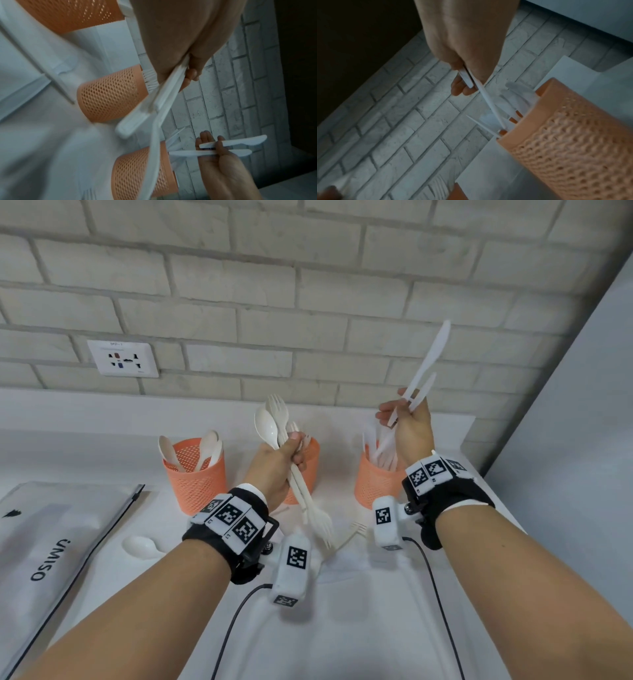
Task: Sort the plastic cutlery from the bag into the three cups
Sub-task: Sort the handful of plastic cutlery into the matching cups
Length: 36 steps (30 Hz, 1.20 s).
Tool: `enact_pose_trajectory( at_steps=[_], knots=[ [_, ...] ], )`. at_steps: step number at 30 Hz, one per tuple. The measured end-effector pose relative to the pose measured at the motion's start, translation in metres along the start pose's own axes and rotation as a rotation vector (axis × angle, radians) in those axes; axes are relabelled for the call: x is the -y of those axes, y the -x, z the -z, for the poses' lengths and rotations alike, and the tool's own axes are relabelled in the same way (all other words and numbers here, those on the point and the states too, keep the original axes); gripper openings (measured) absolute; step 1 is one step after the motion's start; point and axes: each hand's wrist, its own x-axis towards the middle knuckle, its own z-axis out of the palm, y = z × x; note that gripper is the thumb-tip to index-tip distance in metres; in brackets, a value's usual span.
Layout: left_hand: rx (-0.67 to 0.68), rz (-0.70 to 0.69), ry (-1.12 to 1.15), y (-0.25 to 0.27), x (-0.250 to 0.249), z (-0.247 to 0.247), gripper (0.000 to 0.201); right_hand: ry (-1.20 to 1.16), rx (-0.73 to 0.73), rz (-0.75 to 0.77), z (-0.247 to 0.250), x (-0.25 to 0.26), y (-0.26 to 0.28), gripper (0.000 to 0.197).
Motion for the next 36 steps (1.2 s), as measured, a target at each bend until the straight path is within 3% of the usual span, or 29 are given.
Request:
enact_pose_trajectory(
  at_steps=[4,11,14,16,19,23,25,29,33,36],
  knots=[
    [0.037,-0.009,0.007,0.002,0.004,-0.012,0.021,0.024,0.112,-0.068,0.005,0.001,-0.001,0.016],
    [0.004,0.037,0.028,0.004,0.006,-0.016,0.019,0.174,0.127,-0.208,0.021,-0.015,0.006,0.021],
    [0.008,0.069,0.046,0.006,0.005,-0.017,0.019,0.319,0.061,-0.069,0.019,-0.018,0.003,0.035],
    [0.018,0.082,0.055,0.006,0.003,-0.015,0.021,0.440,0.036,0.111,0.013,-0.013,0.004,0.041],
    [0.043,0.084,0.057,0.004,0.001,-0.012,0.022,0.512,0.095,0.319,-0.003,-0.001,0.015,0.035],
    [0.037,0.087,0.101,0.005,-0.006,-0.008,0.024,0.411,0.556,0.109,-0.024,0.010,0.049,0.018],
    [0.023,0.085,0.101,0.005,-0.009,-0.003,0.023,0.394,0.699,0.040,-0.030,0.007,0.065,0.017],
    [0.037,0.121,0.119,0.010,-0.015,0.010,0.019,0.313,0.719,-0.084,-0.044,0.001,0.084,0.011],
    [0.062,0.112,0.084,0.015,-0.017,0.014,0.022,0.189,0.690,-0.285,-0.061,-0.003,0.094,0.028],
    [0.069,0.110,0.040,0.017,-0.020,0.018,0.021,0.183,0.757,-0.369,-0.070,0.000,0.097,0.036]
  ],
)
